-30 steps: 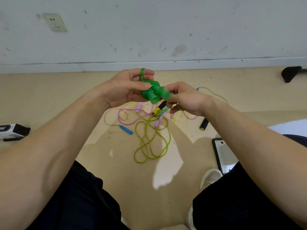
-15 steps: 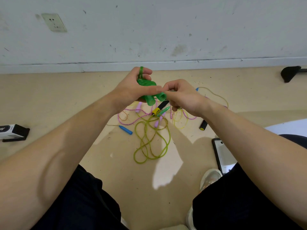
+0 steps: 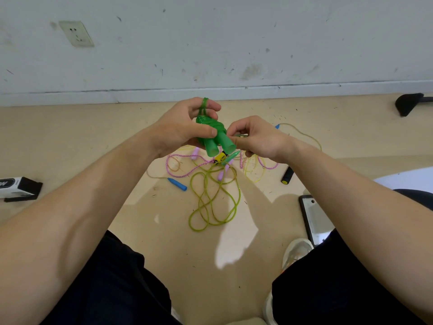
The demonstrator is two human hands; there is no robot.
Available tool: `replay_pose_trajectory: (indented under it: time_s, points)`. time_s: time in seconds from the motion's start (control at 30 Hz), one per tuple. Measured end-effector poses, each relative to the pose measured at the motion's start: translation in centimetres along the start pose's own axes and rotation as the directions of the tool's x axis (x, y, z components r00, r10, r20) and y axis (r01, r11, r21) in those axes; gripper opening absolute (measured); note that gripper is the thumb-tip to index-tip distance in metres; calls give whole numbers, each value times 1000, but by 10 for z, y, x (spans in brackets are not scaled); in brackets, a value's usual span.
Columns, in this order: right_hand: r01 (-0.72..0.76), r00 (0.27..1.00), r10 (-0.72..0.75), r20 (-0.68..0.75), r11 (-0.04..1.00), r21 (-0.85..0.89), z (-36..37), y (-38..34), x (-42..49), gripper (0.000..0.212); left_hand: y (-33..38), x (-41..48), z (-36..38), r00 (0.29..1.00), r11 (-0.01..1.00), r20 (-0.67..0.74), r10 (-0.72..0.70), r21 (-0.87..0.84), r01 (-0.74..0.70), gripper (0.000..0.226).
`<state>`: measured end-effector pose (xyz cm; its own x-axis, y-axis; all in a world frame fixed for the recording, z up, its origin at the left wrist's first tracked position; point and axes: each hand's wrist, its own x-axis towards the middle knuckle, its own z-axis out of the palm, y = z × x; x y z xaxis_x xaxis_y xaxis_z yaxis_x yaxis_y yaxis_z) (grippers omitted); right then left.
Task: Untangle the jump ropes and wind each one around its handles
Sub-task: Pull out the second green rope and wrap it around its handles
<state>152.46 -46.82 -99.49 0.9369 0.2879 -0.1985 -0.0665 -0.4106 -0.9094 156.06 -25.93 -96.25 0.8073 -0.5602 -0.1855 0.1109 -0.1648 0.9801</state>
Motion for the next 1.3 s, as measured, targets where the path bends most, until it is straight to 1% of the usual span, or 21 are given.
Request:
replay_pose_trajectory:
  time_s: [0.07, 0.17, 0.23, 0.33, 0.47, 0.63, 0.73, 0.83, 1.0, 1.1, 1.2, 1.3]
  points:
    - [-43, 998, 43, 42, 999, 8, -2, 2, 0, 12, 2, -2, 2, 997, 999, 74, -4, 44, 1, 55]
    - [-108, 993, 105, 61, 993, 48, -4, 4, 1, 5, 0, -5, 4, 986, 980, 162, -24, 198, -9, 57]
    - [-167, 985, 158, 69, 976, 142, -5, 3, 1, 7, -1, -6, 6, 984, 969, 172, -39, 246, -5, 56]
    - [-236, 972, 220, 86, 912, 336, -9, 2, 1, 12, -3, -7, 5, 987, 954, 156, -30, 299, -18, 57]
    - [-245, 967, 245, 65, 831, 500, -10, 0, 2, 13, -4, -7, 9, 990, 935, 144, 12, 348, -62, 58]
    - [-229, 968, 242, 70, 728, 647, -6, 1, 3, 11, -3, -11, 21, 986, 884, 136, 100, 443, -151, 59]
    - [-190, 969, 246, 25, 676, 712, 2, 2, 4, 12, -6, -11, 26, 983, 844, 127, 136, 504, -182, 59]
    - [-125, 970, 237, -53, 673, 729, 10, 3, 7, 14, -10, -10, 28, 982, 822, 110, 152, 538, -187, 59]
    - [-78, 974, 184, -132, 818, 569, 18, 5, 7, 24, -12, -10, 30, 982, 819, 107, 153, 542, -187, 58]
    - [-78, 973, 171, -153, 873, 481, 15, 6, 5, 18, -12, -10, 32, 984, 819, 115, 135, 545, -176, 59]
    - [-130, 972, 206, -114, 872, 472, 7, 4, 4, 16, -9, -10, 31, 988, 849, 120, 97, 509, -145, 58]
    - [-158, 959, 264, -99, 794, 587, 4, 4, 5, 14, -7, -9, 26, 991, 881, 97, 87, 456, -122, 57]
